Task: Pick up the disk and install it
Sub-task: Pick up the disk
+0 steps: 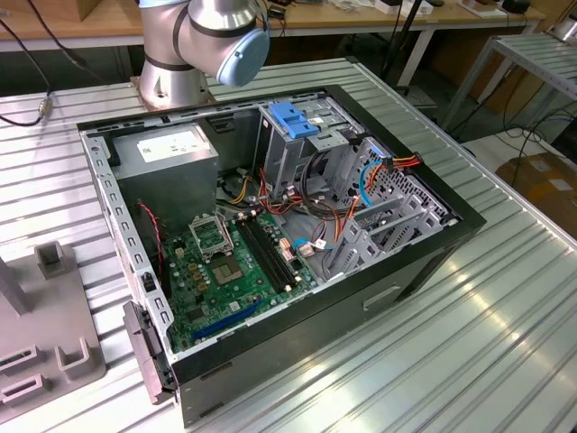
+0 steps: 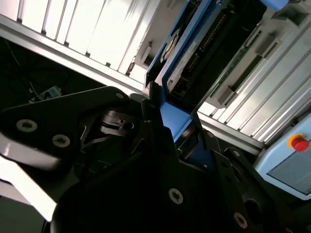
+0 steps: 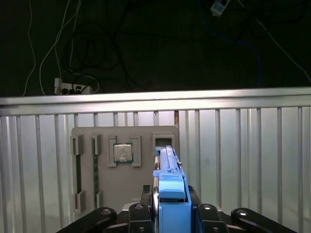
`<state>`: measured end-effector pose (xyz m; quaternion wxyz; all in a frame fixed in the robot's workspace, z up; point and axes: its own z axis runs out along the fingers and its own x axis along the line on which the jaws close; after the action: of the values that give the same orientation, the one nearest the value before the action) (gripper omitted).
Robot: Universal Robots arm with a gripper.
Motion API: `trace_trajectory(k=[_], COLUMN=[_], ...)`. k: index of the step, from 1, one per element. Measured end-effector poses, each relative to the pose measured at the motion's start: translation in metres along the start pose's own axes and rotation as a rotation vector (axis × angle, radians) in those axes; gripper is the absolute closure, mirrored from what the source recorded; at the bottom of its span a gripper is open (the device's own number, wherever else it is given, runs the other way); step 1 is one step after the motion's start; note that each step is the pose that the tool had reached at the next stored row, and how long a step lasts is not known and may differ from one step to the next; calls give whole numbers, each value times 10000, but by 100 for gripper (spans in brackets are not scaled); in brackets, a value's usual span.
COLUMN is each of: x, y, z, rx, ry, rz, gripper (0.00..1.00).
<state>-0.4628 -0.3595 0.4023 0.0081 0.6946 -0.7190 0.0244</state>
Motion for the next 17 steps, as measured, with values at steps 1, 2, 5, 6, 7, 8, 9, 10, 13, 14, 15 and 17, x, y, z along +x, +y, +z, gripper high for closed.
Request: trace_trajectory(k=[1,2,5,6,7,8,9,10,13,14,15,17], x=[1,3,7,8,10,11,11,11,8,7,6,4], y=[-1,-2,-3,-4,-5,-6,-6,-7,-83,-115,-134,-204], z=[-28,-70,-159,-184,-211,-234,-249,-247,-248,-247,-247,-245], rx=[0,1,0,0,2,1,1,2,-30,-36,-39,-54], ry=[0,0,0,0,-1,-1,-1,-3,1,1,1,1], rz=[0,-1,0,-1,-1,0,0,-1,-2,-3,-3,-3], gripper=[63,63,63,63,63,63,63,63,63,63,63,63])
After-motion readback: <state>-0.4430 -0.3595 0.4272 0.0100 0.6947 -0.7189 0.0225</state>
